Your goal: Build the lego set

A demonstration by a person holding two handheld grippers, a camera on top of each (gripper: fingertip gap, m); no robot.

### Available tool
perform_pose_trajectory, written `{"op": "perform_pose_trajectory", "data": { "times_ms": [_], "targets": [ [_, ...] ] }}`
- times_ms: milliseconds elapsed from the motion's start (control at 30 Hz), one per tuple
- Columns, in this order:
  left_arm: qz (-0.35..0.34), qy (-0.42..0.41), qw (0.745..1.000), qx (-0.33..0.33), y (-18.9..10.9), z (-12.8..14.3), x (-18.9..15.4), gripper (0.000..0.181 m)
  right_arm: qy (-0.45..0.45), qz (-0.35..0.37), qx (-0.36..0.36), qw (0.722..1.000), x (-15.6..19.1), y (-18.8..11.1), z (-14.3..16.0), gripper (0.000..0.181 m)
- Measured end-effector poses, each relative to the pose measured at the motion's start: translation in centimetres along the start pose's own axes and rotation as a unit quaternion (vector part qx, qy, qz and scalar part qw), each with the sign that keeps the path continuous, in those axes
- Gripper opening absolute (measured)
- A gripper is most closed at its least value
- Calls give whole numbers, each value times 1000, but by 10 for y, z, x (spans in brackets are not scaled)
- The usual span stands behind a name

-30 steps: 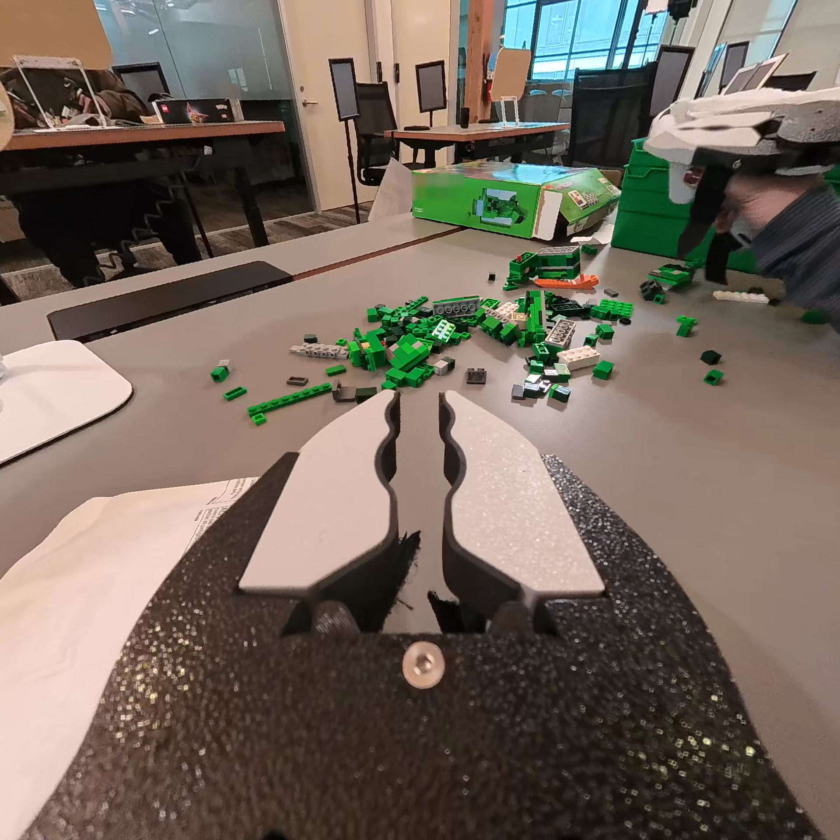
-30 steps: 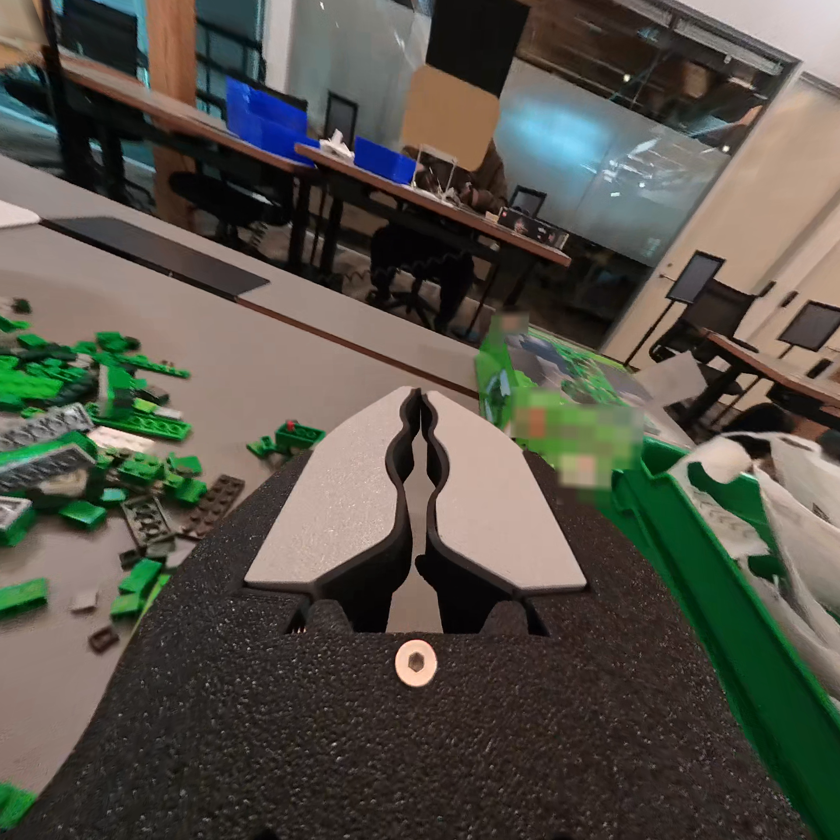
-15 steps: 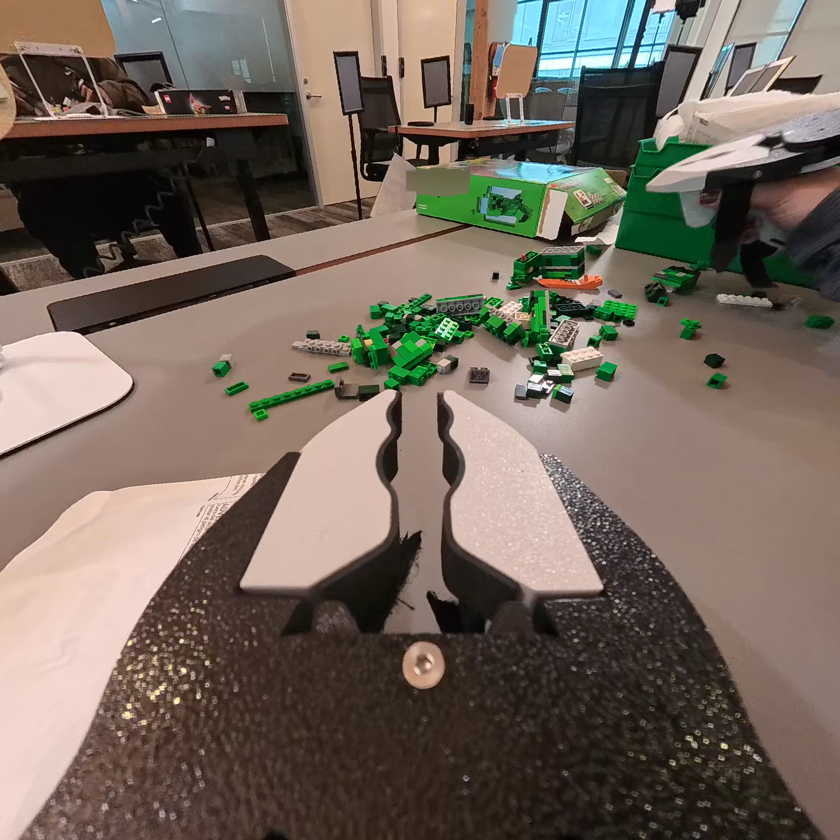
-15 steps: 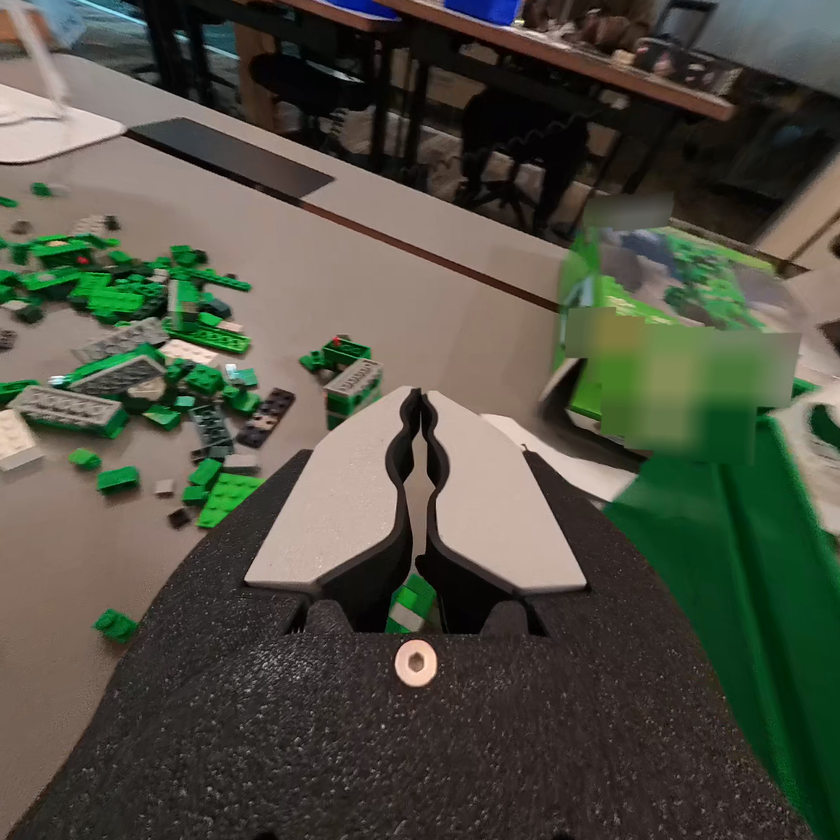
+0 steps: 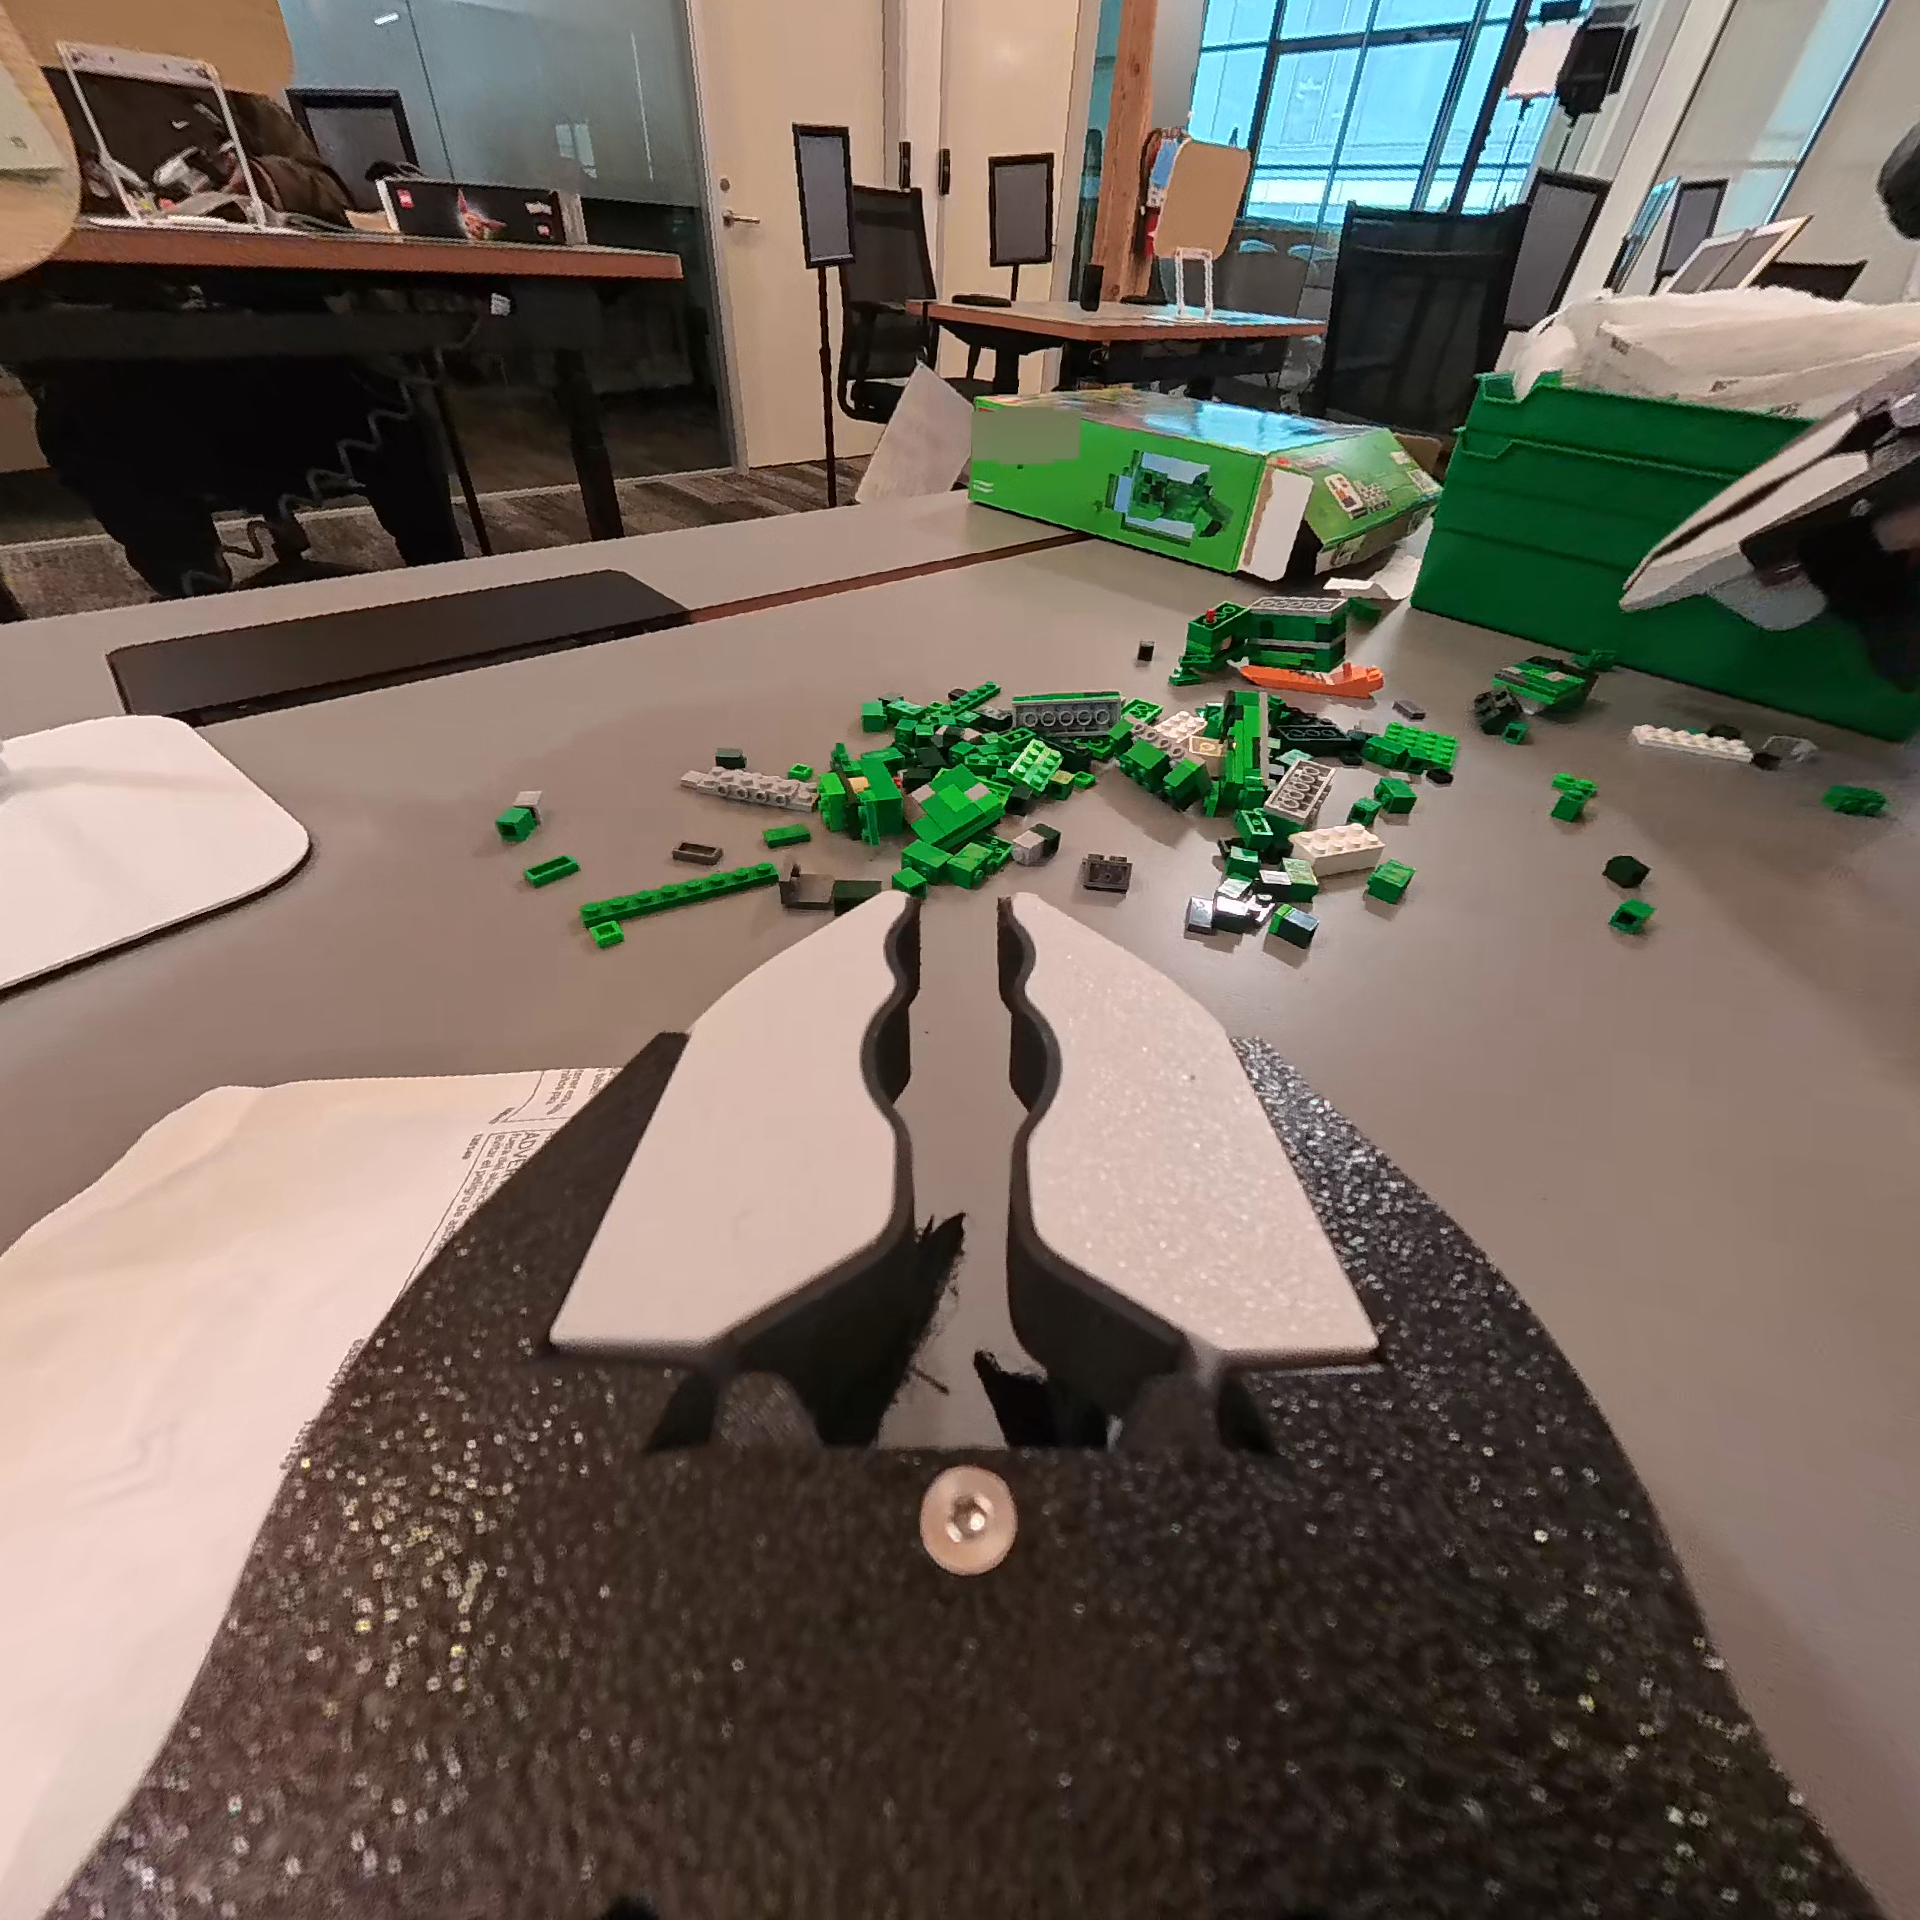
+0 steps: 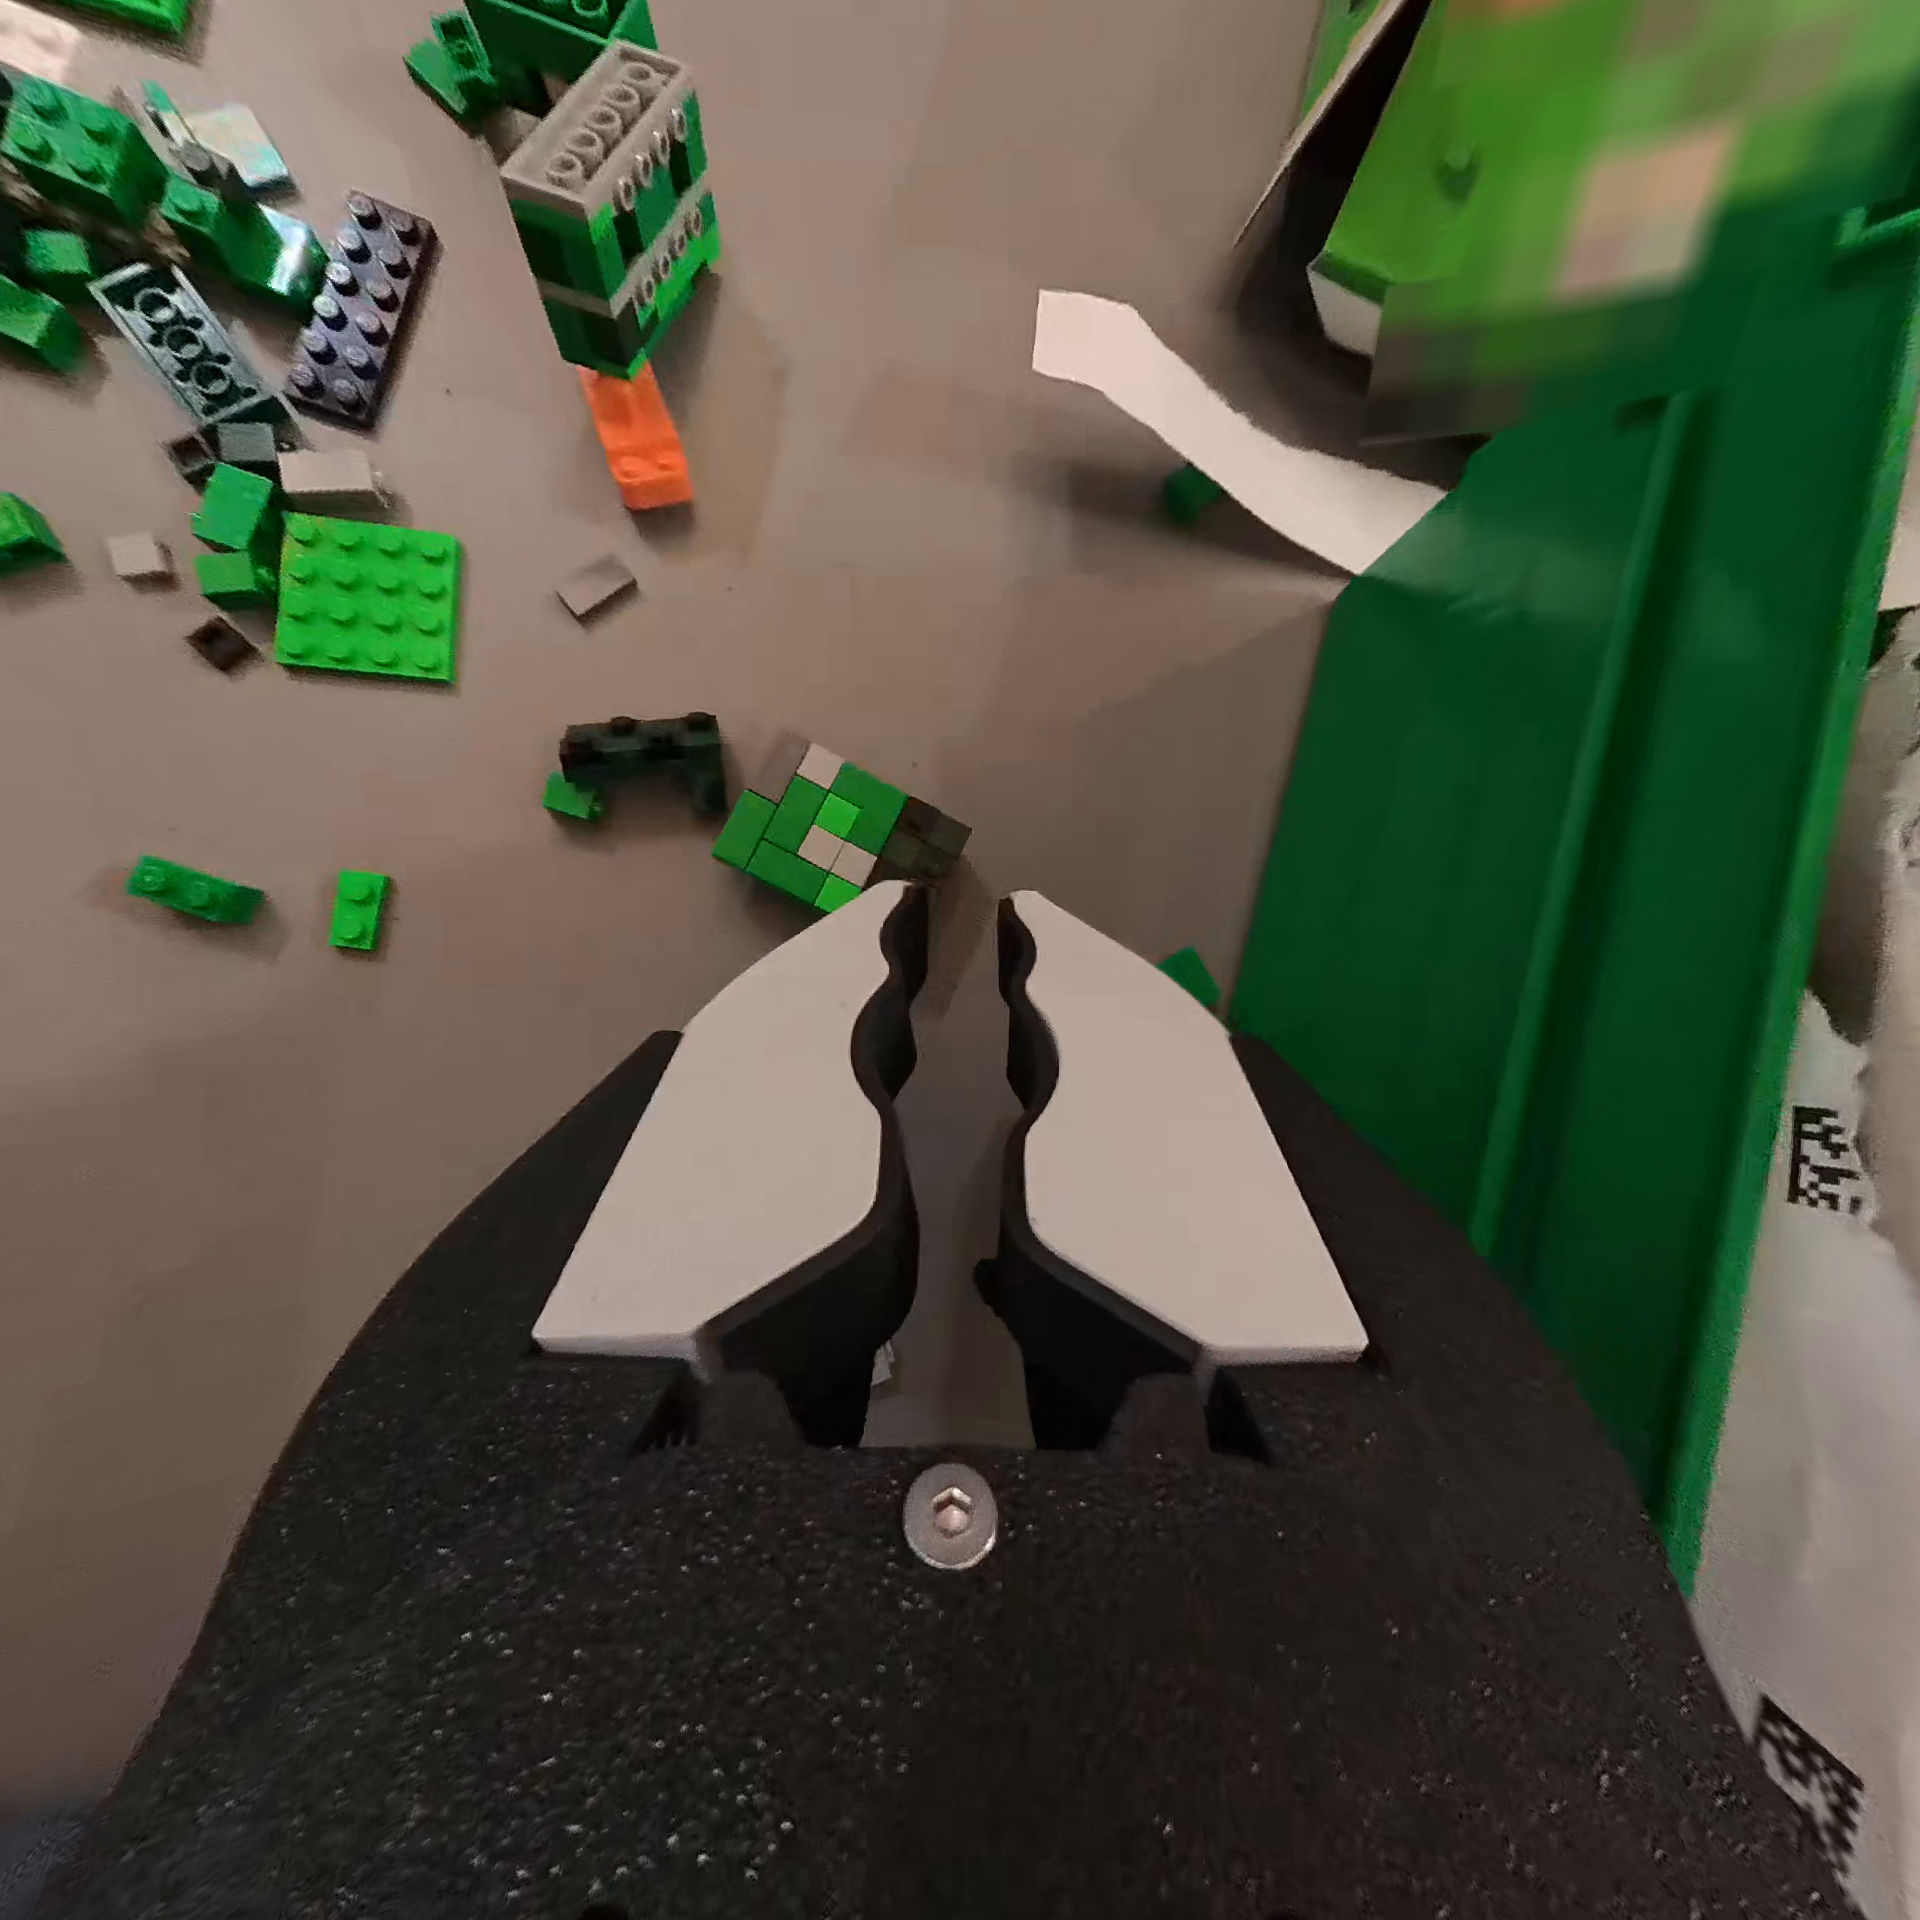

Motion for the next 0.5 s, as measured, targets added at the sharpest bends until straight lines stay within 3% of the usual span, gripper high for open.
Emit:
{"op": "perform_pose_trajectory", "data": {
  "times_ms": [233, 500],
  "targets": [
    [1, 1, 1000, 3, 0, 1, 0, 14, 22, -43, 43, 998, 10, 14, 16, 18],
    [3, 0, 1000, 4, 1, 1, -1, 14, 30, -86, 28, 995, 23, 27, 13, 17]
  ]
}}
Point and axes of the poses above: each gripper's, where its closed fingertips meet, y out along the fingers, z out of its underside, x = y × z across the jaws, the point moved 2 cm from there along -y, back along the fingers, and after that the axes turned 10 degrees about -x, right-handed, at the moved point
